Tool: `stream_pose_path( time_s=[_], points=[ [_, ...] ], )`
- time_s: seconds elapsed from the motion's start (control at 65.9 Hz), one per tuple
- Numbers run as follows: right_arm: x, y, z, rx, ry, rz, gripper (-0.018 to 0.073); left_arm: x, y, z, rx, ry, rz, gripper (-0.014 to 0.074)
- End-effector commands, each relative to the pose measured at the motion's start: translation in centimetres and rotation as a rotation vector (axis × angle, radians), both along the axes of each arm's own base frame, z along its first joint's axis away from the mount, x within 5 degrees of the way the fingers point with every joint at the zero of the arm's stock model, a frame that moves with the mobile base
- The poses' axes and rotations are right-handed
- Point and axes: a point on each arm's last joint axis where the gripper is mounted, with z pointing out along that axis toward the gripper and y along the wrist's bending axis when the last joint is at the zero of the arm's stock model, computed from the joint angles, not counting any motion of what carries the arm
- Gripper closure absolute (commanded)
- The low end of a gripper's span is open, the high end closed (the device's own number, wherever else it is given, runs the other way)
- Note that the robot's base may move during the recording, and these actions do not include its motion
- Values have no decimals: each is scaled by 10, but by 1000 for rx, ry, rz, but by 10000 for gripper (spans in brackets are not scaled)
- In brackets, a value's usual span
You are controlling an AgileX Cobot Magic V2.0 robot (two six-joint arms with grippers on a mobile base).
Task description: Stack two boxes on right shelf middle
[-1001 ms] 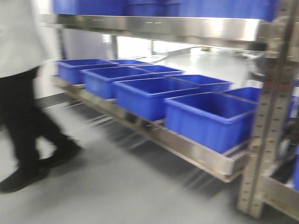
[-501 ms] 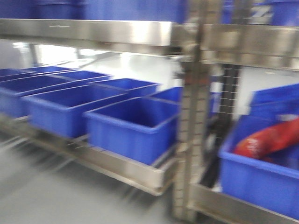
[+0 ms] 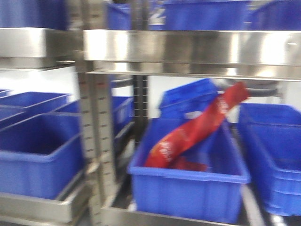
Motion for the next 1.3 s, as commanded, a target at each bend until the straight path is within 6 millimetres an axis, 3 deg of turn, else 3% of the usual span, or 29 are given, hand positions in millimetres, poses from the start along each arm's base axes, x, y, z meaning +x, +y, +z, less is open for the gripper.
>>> stream_pose_path(
  time_s=[0.0, 1.289],
  points=[
    [-3, -6, 9, -17, -71, -23, 712, -3, 7, 10, 30, -75, 28, 708],
    [-3, -6, 9, -17, -71, -23, 712, -3, 7, 10, 30, -75, 28, 708]
  ],
)
